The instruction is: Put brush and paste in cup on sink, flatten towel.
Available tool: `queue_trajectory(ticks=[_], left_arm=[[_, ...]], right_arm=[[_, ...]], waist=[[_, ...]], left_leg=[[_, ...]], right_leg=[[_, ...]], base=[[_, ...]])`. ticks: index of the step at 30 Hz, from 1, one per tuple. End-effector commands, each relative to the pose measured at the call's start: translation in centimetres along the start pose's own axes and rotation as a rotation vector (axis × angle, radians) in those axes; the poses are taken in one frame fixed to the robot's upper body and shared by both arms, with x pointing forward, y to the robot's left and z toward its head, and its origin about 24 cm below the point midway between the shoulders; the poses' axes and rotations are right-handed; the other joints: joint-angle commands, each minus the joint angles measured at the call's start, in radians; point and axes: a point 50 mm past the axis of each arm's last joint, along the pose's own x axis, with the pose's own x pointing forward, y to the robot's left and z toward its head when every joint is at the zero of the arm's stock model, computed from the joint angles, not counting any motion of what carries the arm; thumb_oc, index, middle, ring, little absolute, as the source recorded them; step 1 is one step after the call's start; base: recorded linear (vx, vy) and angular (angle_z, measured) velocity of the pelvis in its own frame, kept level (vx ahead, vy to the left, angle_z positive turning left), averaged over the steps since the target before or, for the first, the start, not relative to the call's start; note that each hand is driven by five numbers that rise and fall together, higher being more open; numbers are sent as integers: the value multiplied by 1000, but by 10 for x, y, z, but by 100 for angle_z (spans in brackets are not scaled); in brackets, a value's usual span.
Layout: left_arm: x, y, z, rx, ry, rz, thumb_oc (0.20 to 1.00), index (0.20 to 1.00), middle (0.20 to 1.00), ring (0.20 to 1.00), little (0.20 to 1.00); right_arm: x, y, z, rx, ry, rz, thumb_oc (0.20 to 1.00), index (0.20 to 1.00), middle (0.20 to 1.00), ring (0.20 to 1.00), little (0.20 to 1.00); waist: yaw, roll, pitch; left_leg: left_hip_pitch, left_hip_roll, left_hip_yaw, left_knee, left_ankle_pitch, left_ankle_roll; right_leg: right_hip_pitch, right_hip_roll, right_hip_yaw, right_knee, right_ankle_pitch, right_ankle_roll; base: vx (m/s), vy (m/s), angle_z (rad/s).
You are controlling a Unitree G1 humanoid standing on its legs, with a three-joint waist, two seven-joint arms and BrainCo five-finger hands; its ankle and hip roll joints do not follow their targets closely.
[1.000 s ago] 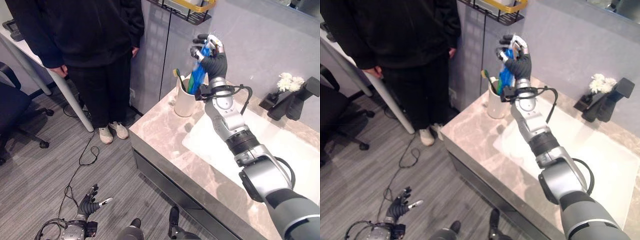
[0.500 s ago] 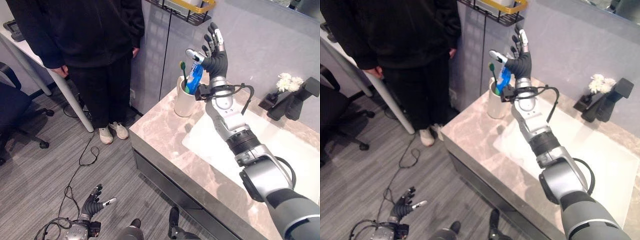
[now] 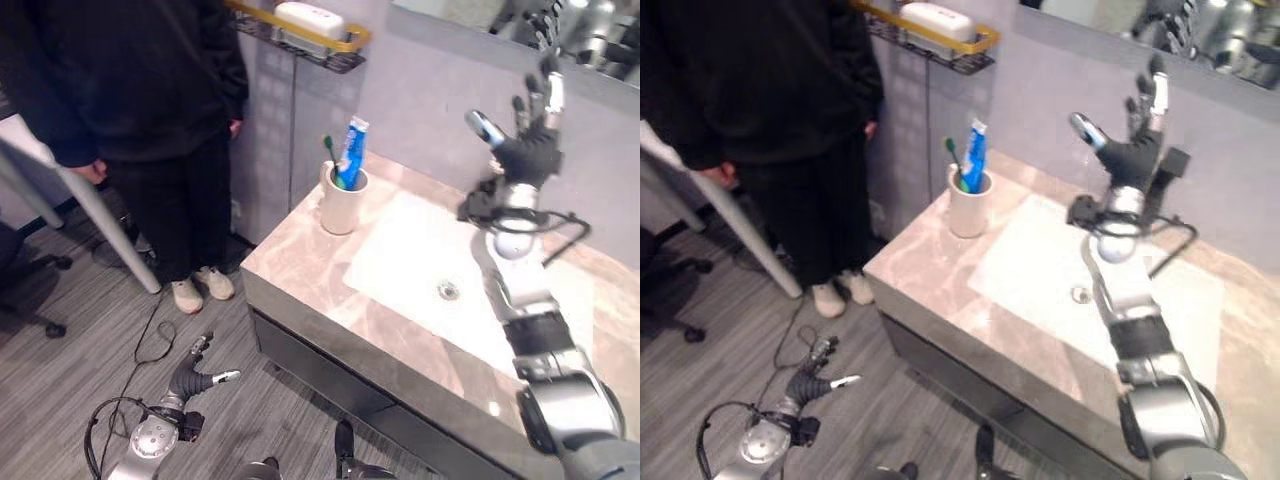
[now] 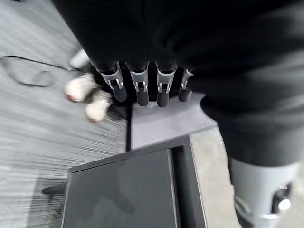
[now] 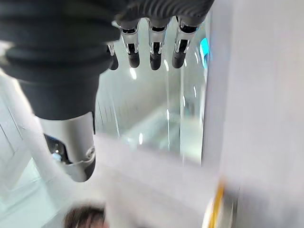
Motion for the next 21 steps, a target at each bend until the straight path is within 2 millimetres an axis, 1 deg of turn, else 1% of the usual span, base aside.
queue_trajectory(ticks=[1, 2, 3, 4, 5, 6, 7, 9, 10, 11, 12, 13, 14, 15, 16, 17, 18, 19, 20, 21], left_arm=[[-4, 17, 4, 74, -56, 48, 1000, 1000, 1000, 1000, 1000], [-4, 17, 4, 75, -56, 47, 1000, 1000, 1000, 1000, 1000], [-7, 20, 2, 89, -56, 57, 1000, 1000, 1000, 1000, 1000], [-7, 21, 1, 98, -52, 61, 1000, 1000, 1000, 1000, 1000], [-8, 22, 0, 104, -50, 66, 1000, 1000, 1000, 1000, 1000], [-10, 22, -1, 112, -46, 64, 1000, 1000, 1000, 1000, 1000], [-13, 23, -3, 123, -41, 71, 1000, 1000, 1000, 1000, 1000], [-16, 22, -6, 145, -29, 54, 1000, 1000, 1000, 1000, 1000], [-17, 21, -7, 151, -25, 48, 1000, 1000, 1000, 1000, 1000], [-18, 21, -8, 156, -23, 47, 1000, 1000, 1000, 1000, 1000], [-20, 23, -9, 158, -22, 56, 1000, 1000, 1000, 1000, 1000], [-20, 23, -9, 159, -22, 56, 1000, 1000, 1000, 1000, 1000], [-21, 26, -8, 157, -24, 73, 1000, 1000, 1000, 1000, 1000], [-22, 27, -3, 147, -43, 72, 1000, 1000, 1000, 1000, 1000], [-22, 27, 2, 133, -60, 74, 1000, 1000, 1000, 1000, 1000], [-23, 26, 6, 113, -71, 75, 1000, 1000, 1000, 1000, 1000], [-24, 26, 8, 98, -74, 72, 1000, 1000, 1000, 1000, 1000], [-25, 26, 7, 85, -67, 75, 1000, 1000, 1000, 1000, 1000], [-25, 25, 6, 76, -58, 77, 1000, 1000, 1000, 1000, 1000], [-25, 22, 4, 63, -48, 76, 1000, 1000, 1000, 1000, 1000]], right_arm=[[21, -33, 47, -143, -288, -61, 1000, 1000, 1000, 1000, 1000], [21, -33, 47, -144, -287, -62, 1000, 1000, 1000, 1000, 1000], [12, -59, 57, -268, -349, -94, 1000, 1000, 1000, 1000, 1000], [9, -72, 60, -350, -366, -110, 1000, 1000, 1000, 1000, 1000], [5, -78, 65, -376, -393, -129, 1000, 1000, 1000, 1000, 1000], [1, -89, 69, -421, -410, -157, 1000, 1000, 1000, 1000, 1000], [-9, -109, 76, -503, -439, -216, 1000, 1000, 1000, 1000, 1000], [-18, -137, 75, -589, -407, -318, 1000, 1000, 1000, 1000, 1000], [-22, -142, 76, -611, -407, -344, 1000, 1000, 1000, 1000, 1000], [-24, -150, 74, -640, -394, -384, 1000, 1000, 1000, 1000, 1000], [-27, -155, 68, -649, -361, -415, 1000, 1000, 1000, 1000, 1000], [-27, -155, 67, -650, -361, -416, 1000, 1000, 1000, 1000, 1000], [-32, -166, 56, -670, -296, -459, 1000, 1000, 1000, 1000, 1000], [-39, -178, 48, -700, -238, -495, 1000, 1000, 1000, 1000, 1000], [-44, -186, 42, -694, -193, -535, 1000, 1000, 1000, 1000, 1000], [-50, -193, 35, -655, -156, -592, 1000, 1000, 1000, 1000, 1000], [-57, -200, 26, -625, -102, -647, 1000, 1000, 1000, 1000, 1000], [-61, -203, 18, -617, -57, -676, 1000, 1000, 1000, 1000, 1000], [-65, -207, 12, -628, -21, -694, 1000, 1000, 1000, 1000, 1000], [-75, -213, 1, -636, 51, -717, 1000, 1000, 1000, 1000, 1000]], waist=[[5, 2, 0], [7, 2, 0], [-25, -1, -1], [-44, -3, 1], [-56, -3, 3], [-66, -4, 5], [-92, -3, 10], [-111, -4, 16], [-114, -4, 16], [-115, -3, 22], [-109, -1, 32], [-108, -1, 33], [-92, 18, 60], [-93, 28, 64], [-93, 40, 58], [-87, 47, 52], [-81, 50, 45], [-76, 50, 39], [-71, 52, 33], [-67, 49, 27]], left_leg=[[45, -49, 51, -87, 25, 58], [45, -49, 52, -87, 25, 58], [46, -51, 69, -84, 24, 62], [48, -52, 80, -85, 23, 65], [49, -52, 90, -87, 22, 67], [51, -52, 100, -90, 21, 69], [52, -53, 125, -91, 21, 74], [50, -53, 144, -96, 23, 78], [52, -51, 152, -101, 25, 79], [52, -48, 163, -105, 27, 80], [48, -36, 183, -106, 34, 80], [51, -34, 184, -107, 33, 79], [38, 3, 219, -100, 46, 72], [33, 17, 228, -105, 57, 70], [35, 32, 234, -114, 53, 70], [29, 41, 248, -118, 60, 67], [23, 48, 259, -121, 64, 64], [10, 54, 272, -122, 78, 62], [3, 62, 285, -121, 82, 58], [-1, 61, 295, -112, 69, 52]], right_leg=[[11, 21, -25, 62, 61, 34], [12, 22, -24, 62, 61, 34], [4, 22, -11, 64, 79, 46], [-1, 22, -3, 65, 90, 51], [-5, 22, 2, 64, 99, 56], [-10, 22, 10, 63, 111, 63], [-22, 20, 22, 60, 134, 75], [-31, 14, 30, 56, 153, 85], [-34, 11, 25, 55, 157, 86], [-41, 5, 6, 59, 161, 87], [-48, -7, -48, 70, 153, 85], [-48, -5, -49, 73, 150, 84], [-47, -5, -175, 143, 75, 64], [-43, 8, -208, 188, 25, 52], [-36, 22, -228, 239, -27, 41], [-24, 19, -259, 272, -65, 31], [-3, 15, -280, 285, -98, 22], [15, 11, -300, 289, -112, 12], [33, 11, -311, 297, -135, 8], [63, 18, -297, 282, -163, 10]], base=[[-42, 33, -28], [-59, 52, -33], [-61, 46, -38], [-84, 57, -22], [-71, 36, 10], [-96, 62, -12], [-94, 63, -55], [-84, 51, -75], [-84, 21, -49], [-116, -4, -52], [-93, -16, -50], [-224, 13, -65], [-235, 53, -72], [-244, 84, -66], [-127, 62, -79], [-98, 32, -75], [-157, -4, -72], [-148, -26, -37], [-98, -56, -32], [-50, -51, -43]])
